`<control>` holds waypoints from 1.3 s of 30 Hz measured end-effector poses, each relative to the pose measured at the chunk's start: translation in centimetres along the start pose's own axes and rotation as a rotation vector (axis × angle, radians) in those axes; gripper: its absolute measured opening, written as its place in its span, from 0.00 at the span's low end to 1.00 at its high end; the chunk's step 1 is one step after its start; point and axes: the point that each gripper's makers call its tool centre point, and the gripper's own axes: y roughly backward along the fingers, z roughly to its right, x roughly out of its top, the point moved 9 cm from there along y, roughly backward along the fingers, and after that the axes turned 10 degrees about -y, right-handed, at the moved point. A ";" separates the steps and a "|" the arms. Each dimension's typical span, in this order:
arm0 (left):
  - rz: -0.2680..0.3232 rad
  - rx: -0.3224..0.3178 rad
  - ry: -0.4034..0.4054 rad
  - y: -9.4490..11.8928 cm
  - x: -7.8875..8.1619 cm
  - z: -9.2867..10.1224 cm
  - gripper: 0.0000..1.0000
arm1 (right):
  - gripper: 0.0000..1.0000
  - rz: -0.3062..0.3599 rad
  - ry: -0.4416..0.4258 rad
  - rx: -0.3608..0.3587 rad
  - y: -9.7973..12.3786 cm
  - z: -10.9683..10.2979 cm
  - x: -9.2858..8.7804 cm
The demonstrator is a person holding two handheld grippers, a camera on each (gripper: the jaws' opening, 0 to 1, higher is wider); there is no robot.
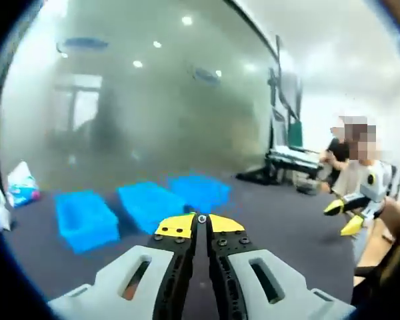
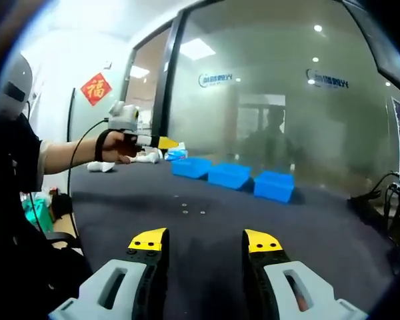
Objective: Sort the screws, nuts, and washers into the corresponding bins
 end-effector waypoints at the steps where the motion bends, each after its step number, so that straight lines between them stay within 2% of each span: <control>1: 0.007 0.036 -0.003 0.0 0.0 -0.9 0.06 | 0.40 0.001 0.000 0.002 -0.1 0.0 0.0; 2: 0.019 0.075 0.003 -0.1 0.1 -2.2 0.06 | 0.40 0.001 0.000 0.003 -0.1 -0.1 0.0; 4: -0.004 0.134 -0.007 -0.3 -0.1 -4.1 0.06 | 0.40 -0.001 0.002 0.006 -0.3 -0.1 0.0; 5: 0.005 0.166 0.005 -0.5 -0.1 -5.0 0.06 | 0.40 -0.003 0.001 0.006 -0.3 -0.1 -0.1; 7: 0.018 0.199 0.028 -0.8 0.0 -6.6 0.06 | 0.40 -0.007 -0.001 0.007 -0.4 -0.1 -0.2; 13: -0.002 0.266 -0.011 -2.6 0.2 -9.8 0.06 | 0.40 -0.012 -0.004 0.009 -0.6 -0.1 -0.2; 20: -0.090 0.331 -0.038 -5.6 -1.1 -13.0 0.06 | 0.40 -0.016 -0.008 0.012 -0.6 -0.3 -0.4; 23: -0.119 0.343 -0.057 -6.4 -1.5 -14.0 0.06 | 0.40 -0.015 -0.012 0.010 -0.5 -0.1 -0.4; 28: -0.162 0.361 -0.042 -7.5 -2.4 -15.0 0.06 | 0.40 -0.014 -0.019 0.007 -0.4 0.0 -0.7; 32: -0.157 0.375 -0.015 -7.7 -2.5 -15.1 0.06 | 0.40 -0.015 -0.021 0.008 -0.3 0.0 -0.8; 39: -0.167 0.363 -0.041 -7.6 -2.6 -14.8 0.06 | 0.40 -0.014 -0.025 0.007 -0.2 0.0 -0.8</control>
